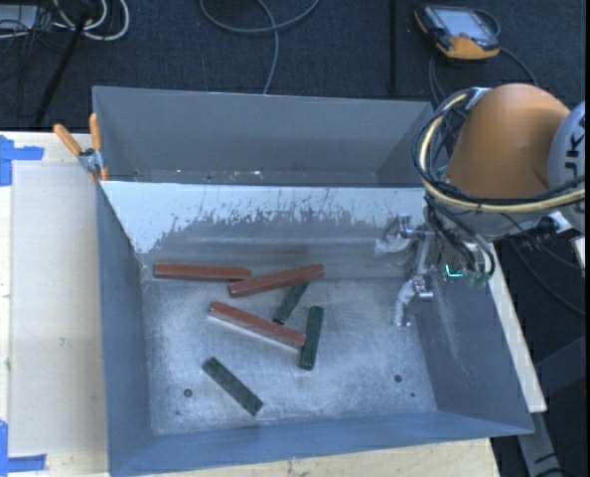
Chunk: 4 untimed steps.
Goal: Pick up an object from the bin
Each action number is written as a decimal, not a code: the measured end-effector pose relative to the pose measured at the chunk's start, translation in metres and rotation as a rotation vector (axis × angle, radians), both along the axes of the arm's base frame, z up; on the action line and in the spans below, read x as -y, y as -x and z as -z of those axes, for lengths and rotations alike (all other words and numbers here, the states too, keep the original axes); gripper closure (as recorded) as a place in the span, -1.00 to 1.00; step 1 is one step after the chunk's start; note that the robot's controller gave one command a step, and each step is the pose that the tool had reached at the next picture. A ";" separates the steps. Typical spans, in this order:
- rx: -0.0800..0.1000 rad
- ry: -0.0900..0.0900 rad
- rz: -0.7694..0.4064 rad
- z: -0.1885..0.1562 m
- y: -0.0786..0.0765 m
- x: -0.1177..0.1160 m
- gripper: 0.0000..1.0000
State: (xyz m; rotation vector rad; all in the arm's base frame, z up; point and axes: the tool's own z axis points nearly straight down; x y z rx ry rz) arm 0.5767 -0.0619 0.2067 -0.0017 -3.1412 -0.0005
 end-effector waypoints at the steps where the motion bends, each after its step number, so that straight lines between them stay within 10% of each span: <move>1: 0.006 0.002 0.048 0.011 -0.004 -0.010 -1.00; 2: 0.005 -0.001 0.106 0.071 -0.008 -0.045 -1.00; 4: 0.000 0.002 -0.189 0.127 -0.003 -0.069 -1.00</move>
Offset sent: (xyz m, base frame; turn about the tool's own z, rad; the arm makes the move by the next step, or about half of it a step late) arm 0.0090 0.0629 -0.1155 0.0830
